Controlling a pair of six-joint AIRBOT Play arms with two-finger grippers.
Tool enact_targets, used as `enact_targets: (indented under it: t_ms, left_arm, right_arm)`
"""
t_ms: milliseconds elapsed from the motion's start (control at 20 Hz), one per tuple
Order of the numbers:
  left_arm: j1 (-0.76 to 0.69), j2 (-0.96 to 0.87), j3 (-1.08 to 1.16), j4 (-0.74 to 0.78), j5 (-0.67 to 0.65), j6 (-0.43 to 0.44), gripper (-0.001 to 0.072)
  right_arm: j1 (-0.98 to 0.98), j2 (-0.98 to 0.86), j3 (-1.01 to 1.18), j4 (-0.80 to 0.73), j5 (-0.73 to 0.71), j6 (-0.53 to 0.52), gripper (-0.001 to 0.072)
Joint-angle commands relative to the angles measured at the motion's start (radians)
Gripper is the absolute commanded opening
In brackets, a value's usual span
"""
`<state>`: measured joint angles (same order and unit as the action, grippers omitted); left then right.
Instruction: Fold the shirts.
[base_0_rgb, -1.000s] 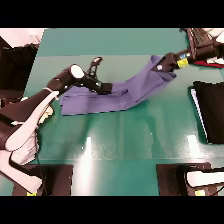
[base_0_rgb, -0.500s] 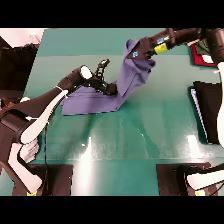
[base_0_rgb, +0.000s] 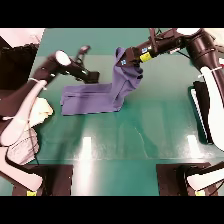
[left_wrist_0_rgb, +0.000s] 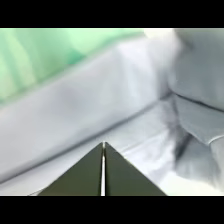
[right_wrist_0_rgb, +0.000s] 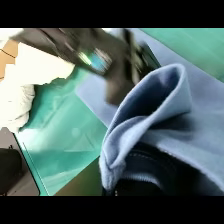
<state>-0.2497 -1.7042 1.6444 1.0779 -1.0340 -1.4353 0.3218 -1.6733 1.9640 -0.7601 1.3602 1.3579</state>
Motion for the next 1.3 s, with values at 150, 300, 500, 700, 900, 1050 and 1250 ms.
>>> enact_targets:
  t_ms: [150,300,500,700,900,1050,1250]
  left_arm:
    - [0.201,0.245,0.003,0.205,-0.135,0.004,0.0025]
    - [0.279,0.323,0.003,0.224,-0.196,0.004,0.0025]
    - [0.316,0.369,0.003,0.224,-0.242,0.003,0.0025]
    - [0.316,0.369,0.002,0.219,-0.251,0.003,0.0025]
    - [0.316,0.369,0.002,0.221,-0.266,0.003,0.0025]
    - [0.316,0.369,0.002,0.22,-0.268,0.003,0.0025]
    - [0.316,0.367,-0.014,0.198,-0.258,0.003,0.0026]
  right_arm:
    - [0.126,-0.035,-0.003,0.002,-0.128,-0.024,0.0014]
    - [0.222,-0.101,-0.002,0.009,-0.227,-0.069,0.0016]
    - [0.375,-0.229,0.009,0.032,-0.496,-0.194,0.0182]
    - [0.466,-0.364,0.16,0.086,-0.571,-0.211,0.0576]
    - [0.388,-0.228,-0.026,0.05,-0.539,-0.207,0.0575]
    - [0.24,-0.125,-0.148,0.022,-0.415,-0.158,0.0573]
    - [0.03,-0.058,-0.312,0.025,-0.295,-0.049,0.0572]
